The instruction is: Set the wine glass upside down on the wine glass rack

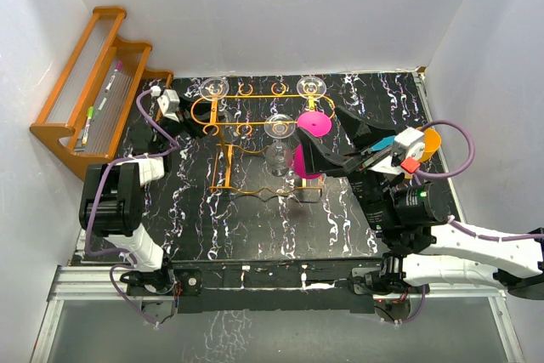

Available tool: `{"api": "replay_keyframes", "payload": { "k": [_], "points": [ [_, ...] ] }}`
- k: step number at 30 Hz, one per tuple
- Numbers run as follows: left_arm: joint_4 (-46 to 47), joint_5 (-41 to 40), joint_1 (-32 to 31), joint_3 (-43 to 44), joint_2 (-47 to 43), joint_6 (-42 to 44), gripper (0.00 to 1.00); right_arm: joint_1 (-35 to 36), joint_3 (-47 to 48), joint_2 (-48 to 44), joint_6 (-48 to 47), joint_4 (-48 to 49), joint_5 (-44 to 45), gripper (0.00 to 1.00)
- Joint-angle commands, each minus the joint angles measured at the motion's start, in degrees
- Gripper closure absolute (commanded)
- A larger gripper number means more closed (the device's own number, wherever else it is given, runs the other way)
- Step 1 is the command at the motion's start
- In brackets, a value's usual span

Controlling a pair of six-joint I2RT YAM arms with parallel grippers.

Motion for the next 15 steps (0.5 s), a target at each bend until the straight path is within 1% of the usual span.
{"api": "replay_keyframes", "payload": {
  "k": [1, 3, 5, 7, 8, 9, 10, 11, 12, 13, 14, 15],
  "points": [
    [8.08, 0.33, 0.26, -0.09, -0.77, 1.61, 0.55, -0.25, -0.38, -0.80, 0.09, 2.41, -0.32, 0.02],
    [7.03, 0.15, 0.39, -0.02, -0.88, 2.19, 0.54, -0.30, -0.47, -0.84, 0.23, 2.50, -0.32, 0.02],
    [5.99, -0.04, 0.78, -0.08, -0.89, 2.38, 0.50, -0.32, -0.56, -1.05, 0.29, 2.46, -0.27, 0.02],
    [4.92, -0.67, 1.68, -0.78, -1.39, 2.98, 0.43, -0.40, -0.18, -1.27, 0.58, 1.74, 1.24, 0.02],
    [3.75, -1.04, 2.47, -1.00, -1.85, 3.27, 0.39, -0.41, 1.11, -1.05, 1.58, -0.98, 2.36, 0.01],
    [1.77, -0.98, 3.34, -1.04, -2.35, 3.63, 0.37, -0.39, 3.45, -0.02, 2.39, -6.30, 3.34, 0.02],
    [-0.50, -0.87, 4.35, -1.08, -3.15, 3.80, 0.36, -0.39, 7.77, 1.83, 3.40, -13.30, 4.09, 0.02],
    [-3.03, -0.63, 5.30, -1.31, -4.43, 4.01, 0.36, -0.39, 13.24, 4.79, 4.42, -22.53, 5.23, 0.02],
    [-5.33, -0.21, 6.35, -1.69, -5.76, 4.30, 0.36, -0.37, 17.75, 7.72, 4.69, -29.53, 6.24, 0.02],
    [-8.48, 0.30, 7.34, -2.04, -7.40, 4.93, 0.36, -0.45, 20.15, 10.03, 3.71, -31.03, 8.63, 0.02],
    [-12.92, 0.55, 8.59, -2.53, -9.84, 6.28, 0.35, -0.39, 19.86, 11.32, 2.20, -27.59, 11.66, 0.02],
    [-18.39, 0.70, 9.21, -2.81, -12.34, 8.38, 0.35, -0.43, 18.26, 11.55, 0.65, -22.10, 13.23, 0.02]
  ]
}}
